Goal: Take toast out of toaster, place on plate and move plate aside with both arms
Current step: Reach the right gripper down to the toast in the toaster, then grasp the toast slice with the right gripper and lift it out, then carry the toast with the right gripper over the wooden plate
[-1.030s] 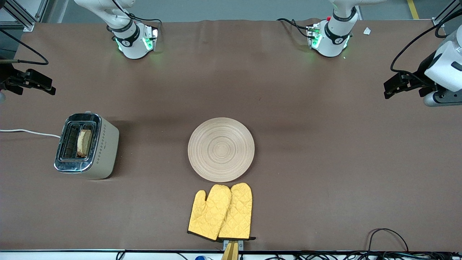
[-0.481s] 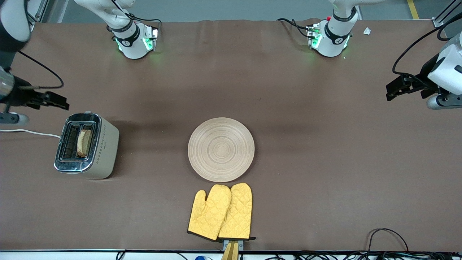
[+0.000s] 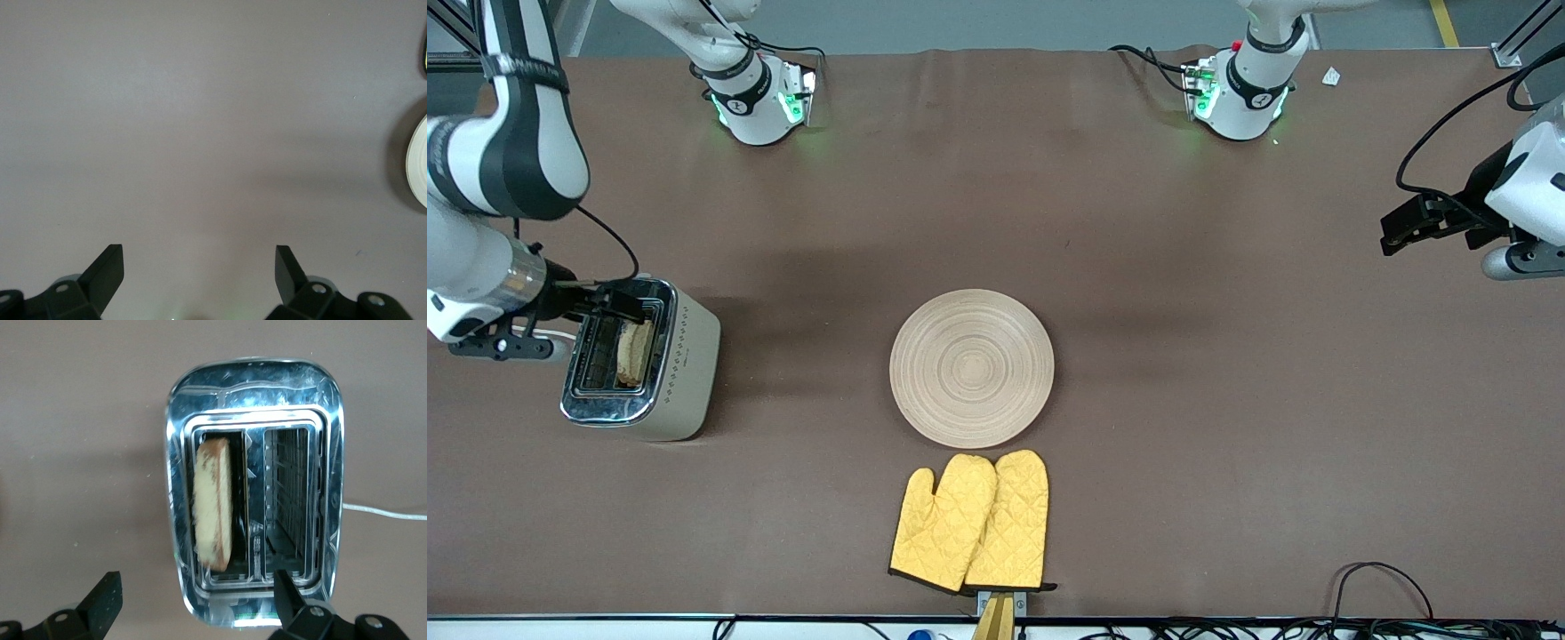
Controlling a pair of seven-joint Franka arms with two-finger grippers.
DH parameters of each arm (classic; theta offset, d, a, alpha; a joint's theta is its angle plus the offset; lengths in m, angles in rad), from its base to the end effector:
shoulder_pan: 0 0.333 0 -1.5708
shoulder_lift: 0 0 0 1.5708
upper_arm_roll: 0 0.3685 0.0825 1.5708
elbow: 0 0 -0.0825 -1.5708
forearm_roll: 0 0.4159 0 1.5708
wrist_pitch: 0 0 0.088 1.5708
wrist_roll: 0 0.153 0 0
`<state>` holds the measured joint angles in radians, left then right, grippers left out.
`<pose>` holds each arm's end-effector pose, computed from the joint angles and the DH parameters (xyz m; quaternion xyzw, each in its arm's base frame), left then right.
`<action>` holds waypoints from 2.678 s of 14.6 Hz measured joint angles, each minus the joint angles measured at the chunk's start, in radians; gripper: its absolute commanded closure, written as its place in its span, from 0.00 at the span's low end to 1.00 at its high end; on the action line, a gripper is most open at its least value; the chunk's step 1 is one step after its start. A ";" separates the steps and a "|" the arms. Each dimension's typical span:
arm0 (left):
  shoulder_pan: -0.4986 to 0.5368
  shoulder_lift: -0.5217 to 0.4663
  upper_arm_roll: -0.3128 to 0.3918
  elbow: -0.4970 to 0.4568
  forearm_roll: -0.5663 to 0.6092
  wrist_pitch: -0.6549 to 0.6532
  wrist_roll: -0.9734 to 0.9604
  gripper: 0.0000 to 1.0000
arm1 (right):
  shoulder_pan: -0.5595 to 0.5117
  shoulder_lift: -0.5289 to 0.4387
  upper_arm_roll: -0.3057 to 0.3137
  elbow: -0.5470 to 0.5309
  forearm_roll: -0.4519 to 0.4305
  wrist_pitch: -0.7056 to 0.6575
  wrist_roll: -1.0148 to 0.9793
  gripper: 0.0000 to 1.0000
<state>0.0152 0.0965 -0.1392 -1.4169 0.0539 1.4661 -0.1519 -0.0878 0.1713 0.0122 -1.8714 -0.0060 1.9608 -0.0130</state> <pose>0.6054 -0.0621 0.6417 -0.9994 -0.0163 0.0202 0.0232 0.6254 -0.0483 0.4068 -0.9987 0.0301 0.0410 0.0001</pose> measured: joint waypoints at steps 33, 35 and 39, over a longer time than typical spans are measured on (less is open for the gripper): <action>-0.004 0.003 -0.007 0.000 0.000 -0.001 0.033 0.00 | 0.428 0.222 0.030 0.106 0.757 0.206 0.149 1.00; -0.003 0.003 -0.007 0.000 0.000 -0.001 0.033 0.00 | 0.516 0.242 0.031 0.074 0.862 0.326 0.154 1.00; -0.003 0.003 -0.007 0.001 0.000 -0.001 0.034 0.00 | 0.630 0.336 0.030 0.071 0.946 0.594 0.153 1.00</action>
<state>0.0125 0.0992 -0.1461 -1.4160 0.0539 1.4651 -0.1183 0.5426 0.5077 0.0424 -1.8002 0.9401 2.5548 0.1404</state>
